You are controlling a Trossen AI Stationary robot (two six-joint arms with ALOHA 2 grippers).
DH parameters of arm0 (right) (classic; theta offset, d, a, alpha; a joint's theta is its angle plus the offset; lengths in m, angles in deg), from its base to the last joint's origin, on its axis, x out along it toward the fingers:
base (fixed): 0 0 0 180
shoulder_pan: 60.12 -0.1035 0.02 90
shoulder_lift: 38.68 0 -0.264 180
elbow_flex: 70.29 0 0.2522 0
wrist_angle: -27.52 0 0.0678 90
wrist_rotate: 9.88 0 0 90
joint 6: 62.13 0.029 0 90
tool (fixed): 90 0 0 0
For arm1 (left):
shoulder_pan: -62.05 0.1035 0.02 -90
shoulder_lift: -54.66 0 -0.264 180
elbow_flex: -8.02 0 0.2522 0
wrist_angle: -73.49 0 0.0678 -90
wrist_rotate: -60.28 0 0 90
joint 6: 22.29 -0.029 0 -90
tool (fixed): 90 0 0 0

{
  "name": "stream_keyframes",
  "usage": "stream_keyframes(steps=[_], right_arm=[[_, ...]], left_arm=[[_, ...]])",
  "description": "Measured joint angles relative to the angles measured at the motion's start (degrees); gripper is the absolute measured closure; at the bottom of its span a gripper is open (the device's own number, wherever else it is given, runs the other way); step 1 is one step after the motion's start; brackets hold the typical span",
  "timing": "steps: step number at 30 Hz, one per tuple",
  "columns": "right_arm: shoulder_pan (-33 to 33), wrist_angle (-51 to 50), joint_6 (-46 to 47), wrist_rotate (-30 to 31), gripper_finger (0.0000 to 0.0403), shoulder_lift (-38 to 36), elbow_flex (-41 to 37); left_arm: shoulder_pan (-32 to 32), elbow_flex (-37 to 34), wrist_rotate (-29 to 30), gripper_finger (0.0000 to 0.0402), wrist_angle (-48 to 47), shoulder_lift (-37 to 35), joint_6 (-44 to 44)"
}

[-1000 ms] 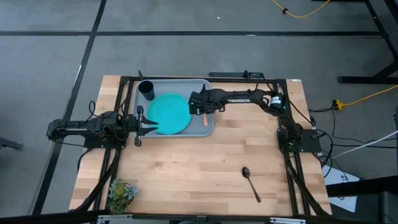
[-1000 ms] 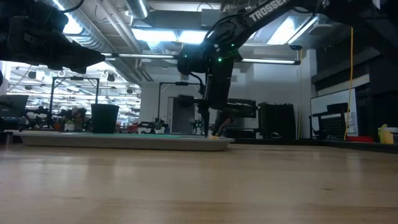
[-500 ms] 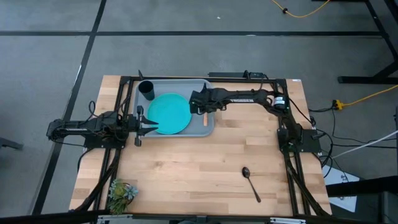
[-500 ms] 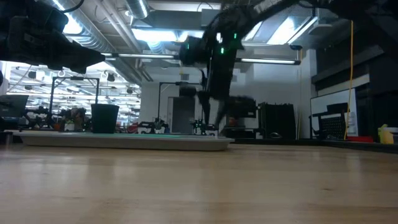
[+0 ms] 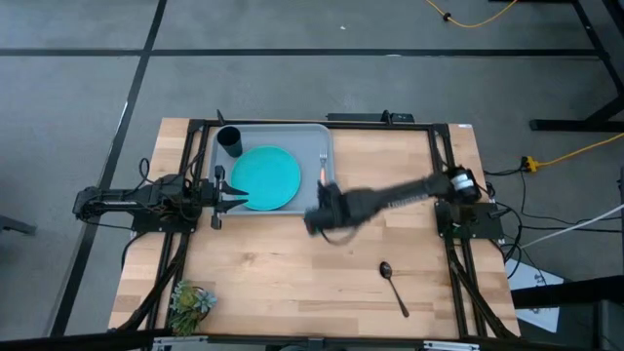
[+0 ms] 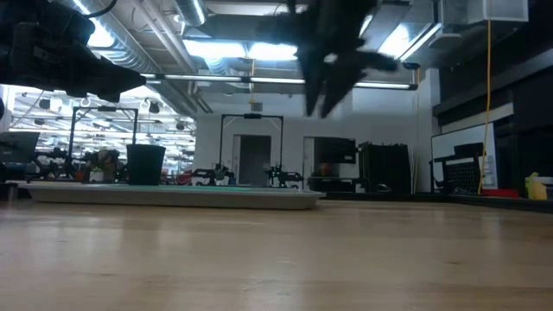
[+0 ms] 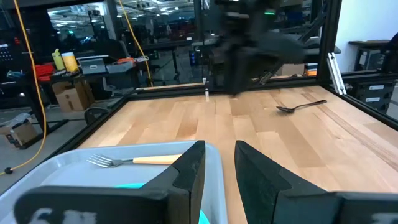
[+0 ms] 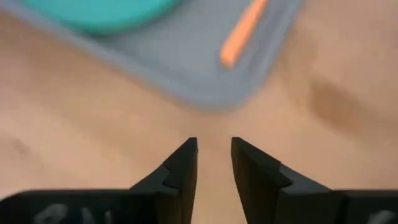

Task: Pick and place plate/cup/fork/spoon on tray
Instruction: Put the black spoon on the serving tray left beside the yellow fork

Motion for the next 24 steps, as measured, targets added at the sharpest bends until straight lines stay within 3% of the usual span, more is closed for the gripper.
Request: stream_keyframes(steps=[7,10,24], right_arm=[[-13.0,-6.8,19.8,-0.9,0.0299,0.1,-0.1],[-16.9,-7.6,25.1,-4.5,0.0299,0.1,-0.4],[-26.7,-12.1,41.4,-14.2,0.0299,0.4,-2.2]], left_arm=[[0.0,0.0,0.0,0.0321,0.0,0.0,0.0],[0.0,0.0,0.0,0.0321,0.0,0.0,0.0],[0.0,0.0,0.0,0.0321,0.0,0.0,0.0]])
